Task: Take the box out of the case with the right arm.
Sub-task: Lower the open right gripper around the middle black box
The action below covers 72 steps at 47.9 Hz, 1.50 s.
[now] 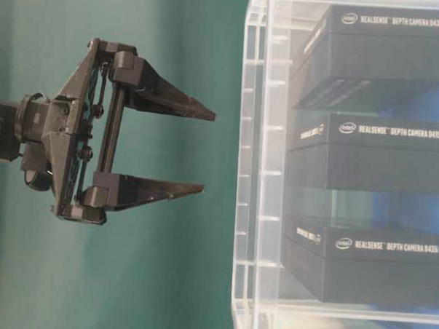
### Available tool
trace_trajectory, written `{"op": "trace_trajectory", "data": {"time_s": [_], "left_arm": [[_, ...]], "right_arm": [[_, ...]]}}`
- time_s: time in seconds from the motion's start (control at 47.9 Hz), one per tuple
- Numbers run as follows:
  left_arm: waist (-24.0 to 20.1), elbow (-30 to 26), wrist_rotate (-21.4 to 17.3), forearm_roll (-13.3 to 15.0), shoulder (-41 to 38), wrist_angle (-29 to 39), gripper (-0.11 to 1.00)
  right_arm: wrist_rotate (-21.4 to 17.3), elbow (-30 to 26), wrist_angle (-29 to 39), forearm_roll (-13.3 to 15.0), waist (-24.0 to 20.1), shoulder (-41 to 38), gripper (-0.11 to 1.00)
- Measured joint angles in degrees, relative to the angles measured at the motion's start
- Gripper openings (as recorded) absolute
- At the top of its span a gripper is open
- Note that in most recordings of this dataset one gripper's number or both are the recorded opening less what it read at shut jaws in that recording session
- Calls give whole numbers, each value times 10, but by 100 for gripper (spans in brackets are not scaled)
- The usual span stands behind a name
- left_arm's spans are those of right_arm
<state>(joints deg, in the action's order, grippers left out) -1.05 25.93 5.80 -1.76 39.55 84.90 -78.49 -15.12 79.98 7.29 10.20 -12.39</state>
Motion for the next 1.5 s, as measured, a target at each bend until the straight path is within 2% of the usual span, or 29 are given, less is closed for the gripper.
{"op": "trace_trajectory", "data": {"time_s": [1.147, 1.502], "left_arm": [[0, -1, 2, -1, 0, 0, 0], [0, -1, 2, -1, 0, 0, 0]], "right_arm": [[1, 1, -1, 0, 0, 0, 92], [-6, 29, -26, 0, 0, 0, 92]]}}
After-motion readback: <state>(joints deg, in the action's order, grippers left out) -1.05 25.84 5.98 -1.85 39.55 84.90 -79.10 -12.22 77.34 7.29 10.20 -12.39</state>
